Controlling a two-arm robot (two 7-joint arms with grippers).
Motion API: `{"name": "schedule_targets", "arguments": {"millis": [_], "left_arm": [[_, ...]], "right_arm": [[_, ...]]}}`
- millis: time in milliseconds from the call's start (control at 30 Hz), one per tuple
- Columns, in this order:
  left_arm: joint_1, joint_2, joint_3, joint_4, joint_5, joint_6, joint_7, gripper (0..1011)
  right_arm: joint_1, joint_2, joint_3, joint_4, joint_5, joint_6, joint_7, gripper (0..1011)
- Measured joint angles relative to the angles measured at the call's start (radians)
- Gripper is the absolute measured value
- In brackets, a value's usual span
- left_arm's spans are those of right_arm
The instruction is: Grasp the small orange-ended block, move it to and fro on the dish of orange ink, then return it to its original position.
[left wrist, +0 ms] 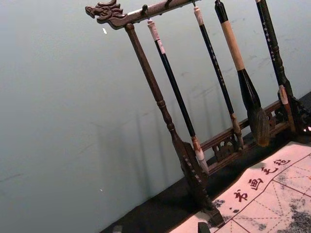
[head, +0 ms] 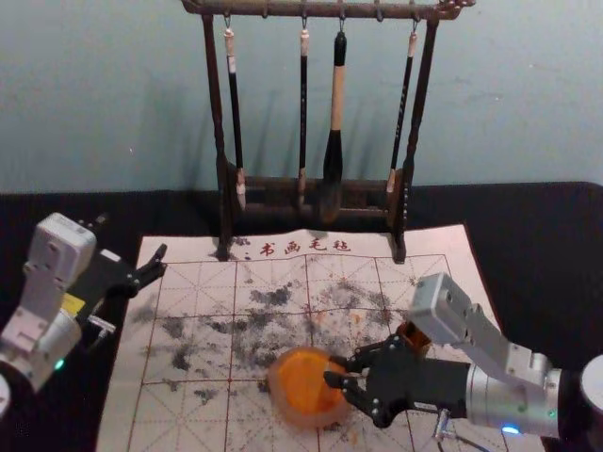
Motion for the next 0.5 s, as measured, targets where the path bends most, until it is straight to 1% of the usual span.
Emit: {"name": "schedule_targets", "arguments": {"millis": [267, 500], "left_arm": [[0.0, 0.0, 0.0, 0.0, 0.0, 0.0, 0.0, 1001], [0.0, 0.0, 0.0, 0.0, 0.0, 0.0, 0.0, 1001]], "right_arm": [[0.012, 0.002, -0.02, -0.002, 0.001, -0.003, 0.015, 87], [0.034, -0.013, -0.039, 0.019, -0.005, -0.003, 0.02, 87]]}}
